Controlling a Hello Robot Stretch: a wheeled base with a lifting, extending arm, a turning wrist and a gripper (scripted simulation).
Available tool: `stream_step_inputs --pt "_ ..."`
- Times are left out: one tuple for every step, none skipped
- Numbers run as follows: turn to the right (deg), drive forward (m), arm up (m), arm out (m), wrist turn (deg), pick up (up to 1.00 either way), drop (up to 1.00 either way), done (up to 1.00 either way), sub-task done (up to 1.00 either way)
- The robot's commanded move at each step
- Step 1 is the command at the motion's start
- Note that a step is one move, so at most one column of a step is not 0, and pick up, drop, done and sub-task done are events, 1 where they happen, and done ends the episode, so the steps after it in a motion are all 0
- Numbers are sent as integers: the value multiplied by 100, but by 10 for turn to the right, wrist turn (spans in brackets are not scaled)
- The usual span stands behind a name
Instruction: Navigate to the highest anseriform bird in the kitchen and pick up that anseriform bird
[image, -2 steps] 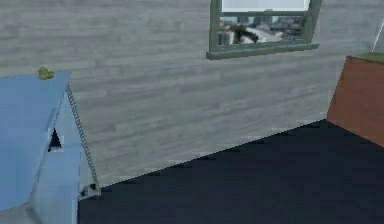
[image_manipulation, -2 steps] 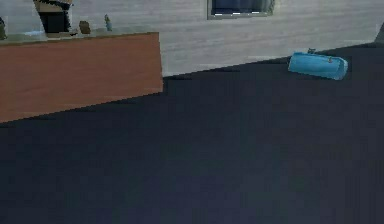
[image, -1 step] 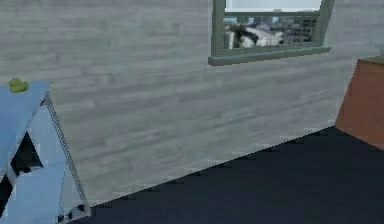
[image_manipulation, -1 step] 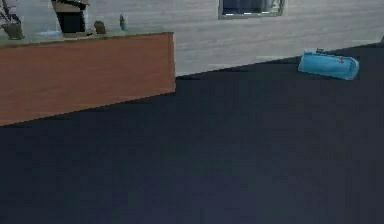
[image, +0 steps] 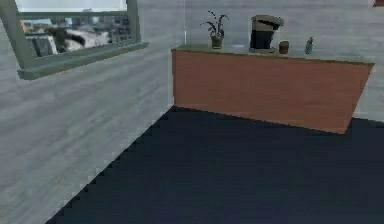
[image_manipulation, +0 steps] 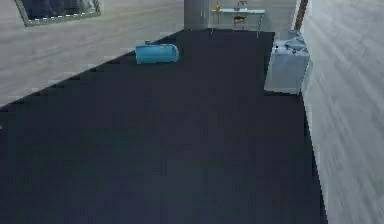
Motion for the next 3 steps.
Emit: stream_step_inputs --pt "450 0 0 0 0 0 0 0 0" --pt "300 0 0 0 0 0 0 0 0" --pt "0 15 0 0 0 0 0 0 0"
